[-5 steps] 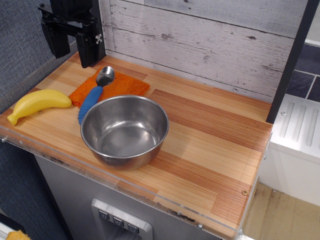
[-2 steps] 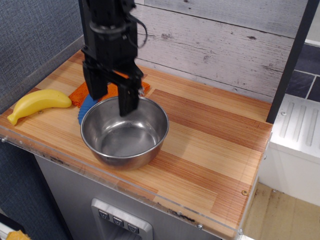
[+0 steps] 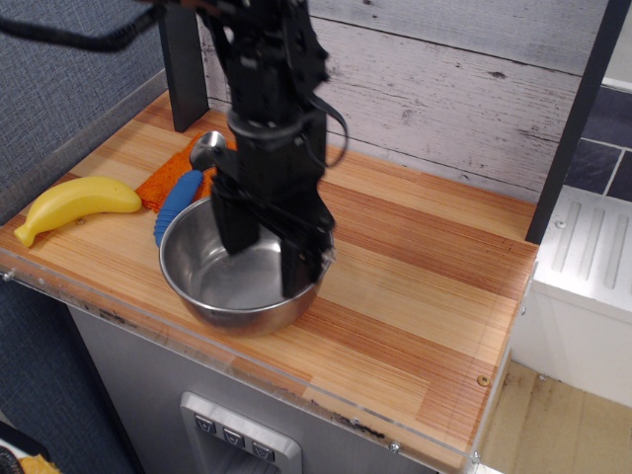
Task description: Move the pan to the top part of the table
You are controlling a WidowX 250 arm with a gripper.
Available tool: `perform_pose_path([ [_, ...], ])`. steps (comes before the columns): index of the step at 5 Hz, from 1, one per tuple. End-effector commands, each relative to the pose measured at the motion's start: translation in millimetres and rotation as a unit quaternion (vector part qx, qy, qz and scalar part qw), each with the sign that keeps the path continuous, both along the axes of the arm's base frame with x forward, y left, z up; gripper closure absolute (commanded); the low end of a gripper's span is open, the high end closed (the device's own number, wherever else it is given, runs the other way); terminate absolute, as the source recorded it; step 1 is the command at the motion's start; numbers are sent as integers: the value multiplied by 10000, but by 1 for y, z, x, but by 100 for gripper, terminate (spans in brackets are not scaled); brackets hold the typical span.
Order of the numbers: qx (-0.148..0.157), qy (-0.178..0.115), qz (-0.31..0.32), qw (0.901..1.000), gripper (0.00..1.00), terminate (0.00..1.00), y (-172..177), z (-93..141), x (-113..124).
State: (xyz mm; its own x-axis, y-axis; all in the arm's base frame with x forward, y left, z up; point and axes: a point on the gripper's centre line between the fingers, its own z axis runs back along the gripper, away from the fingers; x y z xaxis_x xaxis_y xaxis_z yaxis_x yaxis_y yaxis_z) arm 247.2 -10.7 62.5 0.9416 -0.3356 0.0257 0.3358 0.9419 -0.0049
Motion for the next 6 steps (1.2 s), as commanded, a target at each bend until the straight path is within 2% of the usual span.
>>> perform_pose_path([
  [1,49,-112,-74,9999,0,0,-6,-7,-2],
  [2,187,266,-110,9994,0,0,1,-41,-3],
  [3,287,234,-216,9991,100,0,2,-44,-3],
  [4,199,60,-346,9992,100,0,-2,-29,-1],
  [5,93,-176,-604,9980,100,0,-3,-1,2],
  [6,-2,-447,-916,9948,100,0,2,37,2],
])
